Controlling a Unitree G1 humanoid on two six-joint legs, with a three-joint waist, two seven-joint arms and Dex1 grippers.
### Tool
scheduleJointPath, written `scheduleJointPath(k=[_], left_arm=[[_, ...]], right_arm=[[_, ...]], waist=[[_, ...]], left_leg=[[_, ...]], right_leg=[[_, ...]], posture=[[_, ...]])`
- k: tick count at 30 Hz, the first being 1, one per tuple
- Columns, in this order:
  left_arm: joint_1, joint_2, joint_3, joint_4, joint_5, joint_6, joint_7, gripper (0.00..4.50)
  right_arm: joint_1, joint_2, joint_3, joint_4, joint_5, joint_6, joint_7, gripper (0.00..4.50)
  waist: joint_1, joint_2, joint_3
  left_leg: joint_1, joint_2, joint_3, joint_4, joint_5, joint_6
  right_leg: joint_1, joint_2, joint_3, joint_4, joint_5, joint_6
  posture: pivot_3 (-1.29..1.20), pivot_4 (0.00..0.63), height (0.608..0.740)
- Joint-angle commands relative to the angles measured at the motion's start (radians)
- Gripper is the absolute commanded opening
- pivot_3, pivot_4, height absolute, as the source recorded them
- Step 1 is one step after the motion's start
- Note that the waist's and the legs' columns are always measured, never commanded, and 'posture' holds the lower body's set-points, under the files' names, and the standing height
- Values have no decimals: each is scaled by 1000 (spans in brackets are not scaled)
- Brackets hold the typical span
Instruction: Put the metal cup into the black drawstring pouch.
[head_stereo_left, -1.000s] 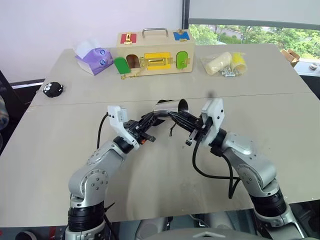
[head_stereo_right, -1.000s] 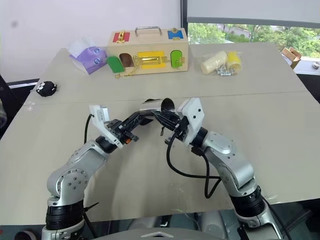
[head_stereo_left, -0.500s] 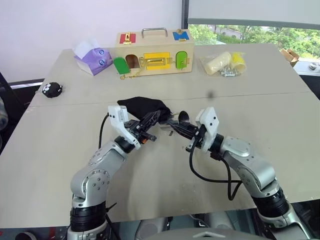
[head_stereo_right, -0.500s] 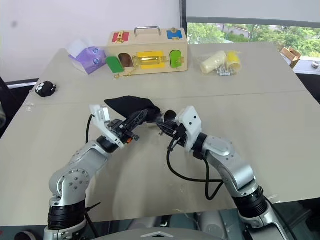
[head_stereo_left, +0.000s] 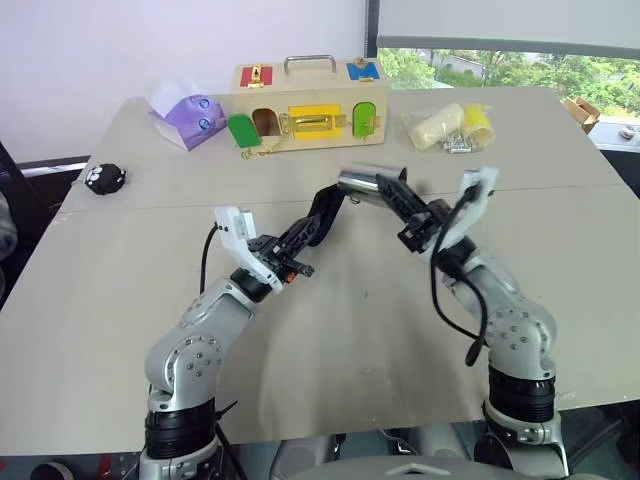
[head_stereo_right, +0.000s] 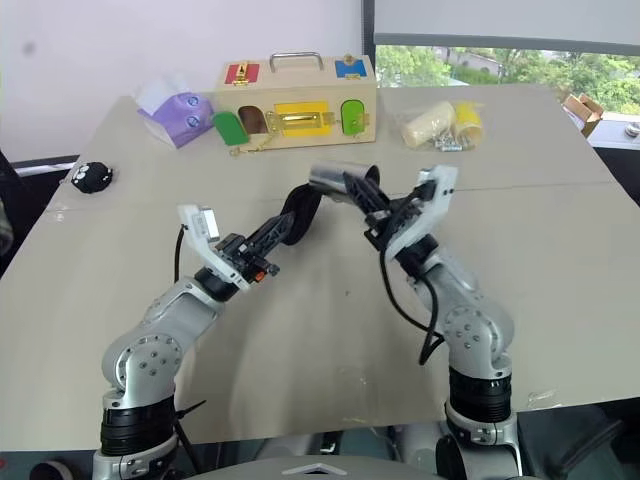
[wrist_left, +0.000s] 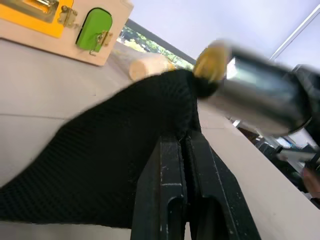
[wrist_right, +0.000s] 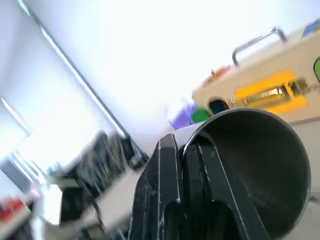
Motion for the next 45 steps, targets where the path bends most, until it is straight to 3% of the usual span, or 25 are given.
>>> scheduleJointPath(k=[1, 12, 27, 33, 39, 45], left_arm=[[-20, -5, 11, -8, -25, -3, 9, 0], [-31, -13, 2, 0, -29, -11, 18, 0], [-18, -28, -4, -4, -23, -23, 22, 0], [-16, -30, -10, -7, -22, -25, 19, 0], [-12, -37, -24, -15, -19, -23, 20, 0], [-14, -34, -26, -15, -17, -25, 20, 0]], right_arm=[[-29, 0, -12, -47, 113, 32, -32, 24], [-55, -68, 106, -12, 46, 81, -52, 24], [-61, -113, 122, 4, 23, 166, -125, 24], [-130, -157, 203, 66, -125, 132, -85, 24], [-212, -73, 208, 188, -189, 72, -64, 24], [-248, 108, 49, 269, 3, 154, -169, 24]], waist=[[-1, 0, 0], [-9, 0, 0], [-12, 0, 0], [-19, 0, 0], [-23, 0, 0], [-23, 0, 0]], left_leg=[[0, 0, 0, 0, 0, 0], [0, 0, 0, -1, 0, 0], [-1, 0, 0, -1, 0, 0], [-1, 0, 0, -1, 0, 0], [-1, 0, 0, -1, 0, 0], [-2, 0, 0, -1, 0, 0]], right_leg=[[-1, 0, 0, 0, 0, 0], [-1, 0, 0, 1, 0, 0], [-1, 0, 0, 0, 0, 0], [-1, 0, 0, 0, 0, 0], [-2, 0, 0, 0, 0, 0], [-3, 0, 0, 0, 0, 0]], posture=[[0, 150, 740], [0, 150, 740], [0, 150, 740], [0, 150, 740], [0, 150, 740], [0, 150, 740]])
